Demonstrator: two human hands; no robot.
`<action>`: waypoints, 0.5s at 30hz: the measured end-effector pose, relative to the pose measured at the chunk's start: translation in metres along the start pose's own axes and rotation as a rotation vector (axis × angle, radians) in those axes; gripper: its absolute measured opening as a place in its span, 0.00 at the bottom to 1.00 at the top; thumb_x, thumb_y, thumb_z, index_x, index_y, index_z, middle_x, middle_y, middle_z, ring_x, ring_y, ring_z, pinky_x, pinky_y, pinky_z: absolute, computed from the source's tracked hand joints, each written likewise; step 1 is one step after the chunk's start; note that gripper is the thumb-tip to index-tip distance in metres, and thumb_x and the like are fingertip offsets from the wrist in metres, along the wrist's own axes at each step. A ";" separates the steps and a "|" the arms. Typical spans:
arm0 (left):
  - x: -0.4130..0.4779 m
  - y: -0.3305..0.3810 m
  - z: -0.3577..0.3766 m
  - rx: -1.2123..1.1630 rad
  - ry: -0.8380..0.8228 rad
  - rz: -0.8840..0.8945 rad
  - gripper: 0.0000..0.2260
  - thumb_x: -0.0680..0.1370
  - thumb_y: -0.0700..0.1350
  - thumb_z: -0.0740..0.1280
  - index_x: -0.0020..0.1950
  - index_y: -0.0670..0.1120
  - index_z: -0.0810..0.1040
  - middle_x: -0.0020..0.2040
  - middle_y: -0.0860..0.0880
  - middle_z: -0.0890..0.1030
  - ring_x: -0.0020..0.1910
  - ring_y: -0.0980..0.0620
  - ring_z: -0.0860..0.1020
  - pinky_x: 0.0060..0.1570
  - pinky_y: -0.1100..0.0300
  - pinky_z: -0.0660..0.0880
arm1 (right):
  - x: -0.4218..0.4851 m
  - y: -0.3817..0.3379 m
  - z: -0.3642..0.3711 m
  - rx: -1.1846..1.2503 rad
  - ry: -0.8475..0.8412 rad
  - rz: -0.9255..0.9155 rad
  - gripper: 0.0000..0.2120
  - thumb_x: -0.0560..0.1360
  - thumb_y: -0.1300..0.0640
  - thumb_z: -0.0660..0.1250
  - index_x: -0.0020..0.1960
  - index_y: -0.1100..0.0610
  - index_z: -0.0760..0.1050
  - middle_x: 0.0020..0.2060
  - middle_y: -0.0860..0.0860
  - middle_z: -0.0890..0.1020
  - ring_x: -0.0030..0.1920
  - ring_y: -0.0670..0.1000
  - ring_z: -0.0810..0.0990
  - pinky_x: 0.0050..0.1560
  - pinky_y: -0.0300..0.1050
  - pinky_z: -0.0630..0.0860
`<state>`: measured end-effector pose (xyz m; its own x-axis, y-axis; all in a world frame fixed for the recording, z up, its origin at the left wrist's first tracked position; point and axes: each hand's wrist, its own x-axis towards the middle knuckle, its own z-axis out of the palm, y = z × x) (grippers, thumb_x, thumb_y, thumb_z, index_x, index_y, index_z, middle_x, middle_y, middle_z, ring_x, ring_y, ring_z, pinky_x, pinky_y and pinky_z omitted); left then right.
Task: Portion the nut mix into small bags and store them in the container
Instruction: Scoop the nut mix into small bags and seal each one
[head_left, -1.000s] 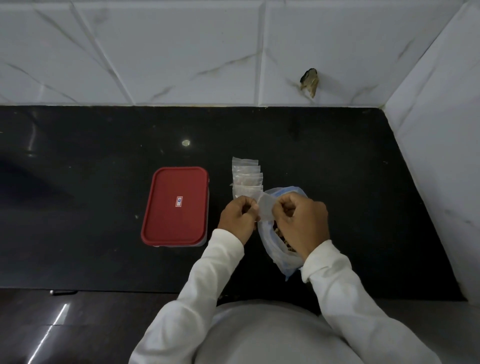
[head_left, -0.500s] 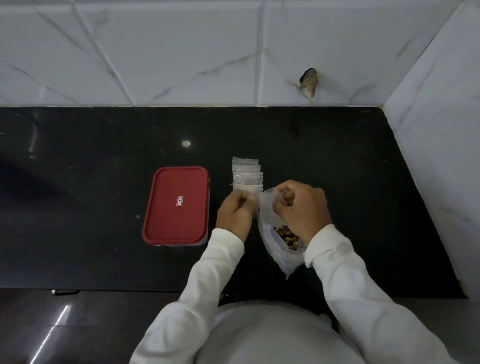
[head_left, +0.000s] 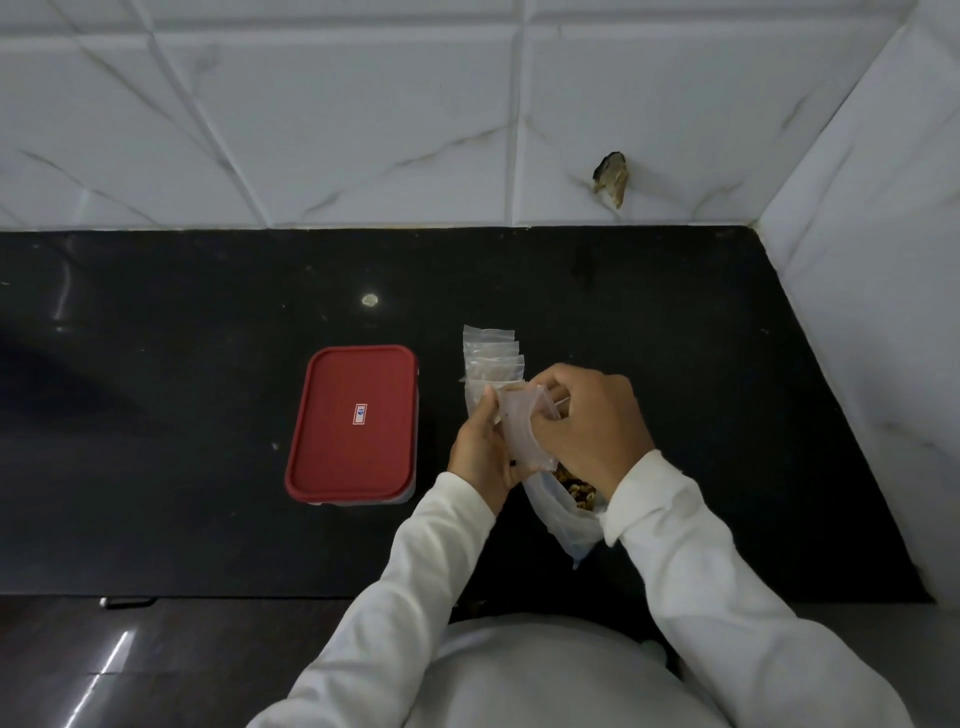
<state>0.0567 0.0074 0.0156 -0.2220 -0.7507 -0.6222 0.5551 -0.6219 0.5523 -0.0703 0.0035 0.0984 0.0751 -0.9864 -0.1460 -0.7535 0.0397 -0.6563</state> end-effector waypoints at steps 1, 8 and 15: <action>0.000 0.001 -0.001 -0.022 -0.023 0.002 0.29 0.77 0.64 0.60 0.70 0.46 0.75 0.64 0.41 0.79 0.64 0.42 0.78 0.54 0.48 0.78 | 0.000 0.001 0.000 0.002 0.000 -0.006 0.09 0.74 0.56 0.69 0.54 0.52 0.79 0.44 0.45 0.82 0.44 0.43 0.81 0.48 0.42 0.81; 0.004 0.005 0.005 0.007 -0.061 -0.067 0.26 0.79 0.62 0.60 0.63 0.44 0.80 0.60 0.41 0.82 0.58 0.44 0.81 0.57 0.49 0.76 | -0.002 0.003 0.008 -0.082 -0.039 -0.047 0.07 0.74 0.52 0.69 0.51 0.51 0.80 0.42 0.47 0.83 0.43 0.46 0.82 0.48 0.47 0.81; 0.006 0.000 0.006 -0.086 -0.094 -0.067 0.18 0.82 0.50 0.58 0.53 0.42 0.84 0.46 0.43 0.85 0.41 0.49 0.85 0.35 0.59 0.80 | -0.002 -0.002 0.010 -0.031 -0.025 -0.016 0.09 0.75 0.52 0.70 0.53 0.53 0.79 0.45 0.48 0.83 0.46 0.47 0.81 0.52 0.47 0.80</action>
<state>0.0504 0.0014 0.0152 -0.3328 -0.7280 -0.5993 0.6024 -0.6531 0.4588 -0.0624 0.0068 0.0929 0.1038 -0.9826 -0.1543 -0.7717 0.0183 -0.6358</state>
